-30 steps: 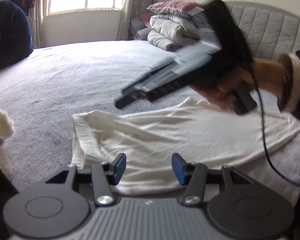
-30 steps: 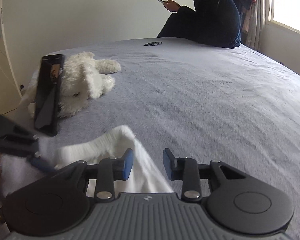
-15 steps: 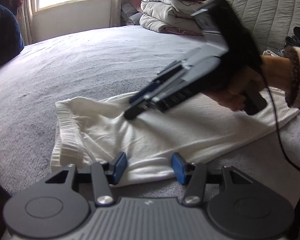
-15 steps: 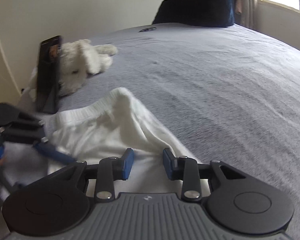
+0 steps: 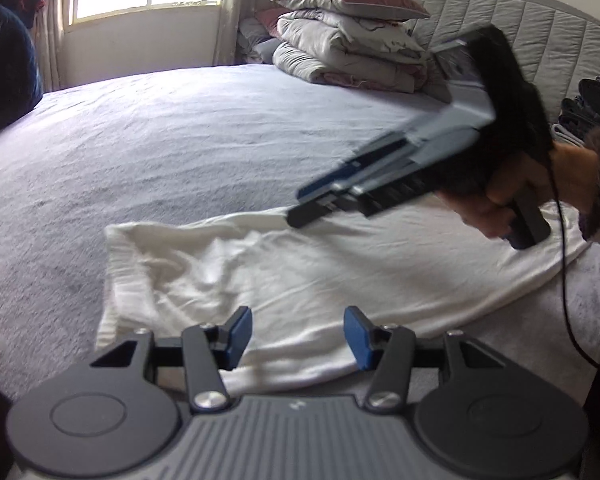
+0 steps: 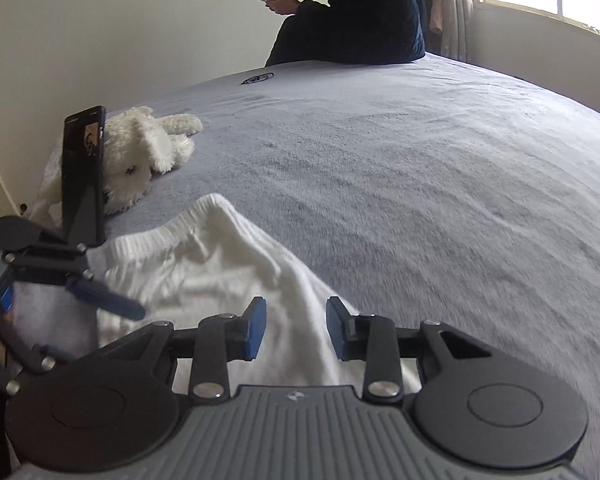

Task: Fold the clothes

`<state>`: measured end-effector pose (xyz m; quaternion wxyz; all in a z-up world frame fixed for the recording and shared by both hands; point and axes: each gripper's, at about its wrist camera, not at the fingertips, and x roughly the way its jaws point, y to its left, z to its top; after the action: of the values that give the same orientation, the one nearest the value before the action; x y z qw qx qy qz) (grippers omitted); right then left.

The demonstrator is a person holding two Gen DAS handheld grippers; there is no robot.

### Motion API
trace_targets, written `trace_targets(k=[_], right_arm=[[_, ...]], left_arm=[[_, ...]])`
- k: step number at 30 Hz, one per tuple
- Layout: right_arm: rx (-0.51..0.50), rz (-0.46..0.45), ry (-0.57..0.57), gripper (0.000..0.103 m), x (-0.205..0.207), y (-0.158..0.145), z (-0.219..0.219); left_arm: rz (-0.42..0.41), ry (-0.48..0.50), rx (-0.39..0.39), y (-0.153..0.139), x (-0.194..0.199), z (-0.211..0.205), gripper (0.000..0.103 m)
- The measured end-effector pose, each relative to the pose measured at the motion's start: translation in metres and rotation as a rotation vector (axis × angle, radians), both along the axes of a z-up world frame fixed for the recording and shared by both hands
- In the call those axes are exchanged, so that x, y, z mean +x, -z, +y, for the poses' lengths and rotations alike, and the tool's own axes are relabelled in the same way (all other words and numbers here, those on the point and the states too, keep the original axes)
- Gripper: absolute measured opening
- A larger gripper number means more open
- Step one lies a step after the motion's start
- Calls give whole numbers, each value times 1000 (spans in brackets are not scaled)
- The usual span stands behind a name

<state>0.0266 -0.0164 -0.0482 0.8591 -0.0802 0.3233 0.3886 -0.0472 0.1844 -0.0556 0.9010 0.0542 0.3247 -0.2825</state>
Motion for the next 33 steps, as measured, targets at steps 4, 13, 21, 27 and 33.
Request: trace_targets(k=[4, 13, 21, 27, 33], right_arm=[[-10, -2, 13, 36, -25, 1, -23], [-68, 21, 108, 36, -61, 12, -88], [-42, 24, 245, 37, -89, 15, -152], [-22, 11, 322, 38, -105, 19, -188], [-42, -14, 351, 41, -126, 21, -216]], left_arm=[[13, 42, 50, 7, 1, -18, 52], [11, 61, 158, 7, -2, -36, 53], [-9, 118, 87, -7, -6, -60, 53], [-7, 189, 43, -8, 0, -104, 53], [-5, 298, 59, 0, -6, -155, 53]])
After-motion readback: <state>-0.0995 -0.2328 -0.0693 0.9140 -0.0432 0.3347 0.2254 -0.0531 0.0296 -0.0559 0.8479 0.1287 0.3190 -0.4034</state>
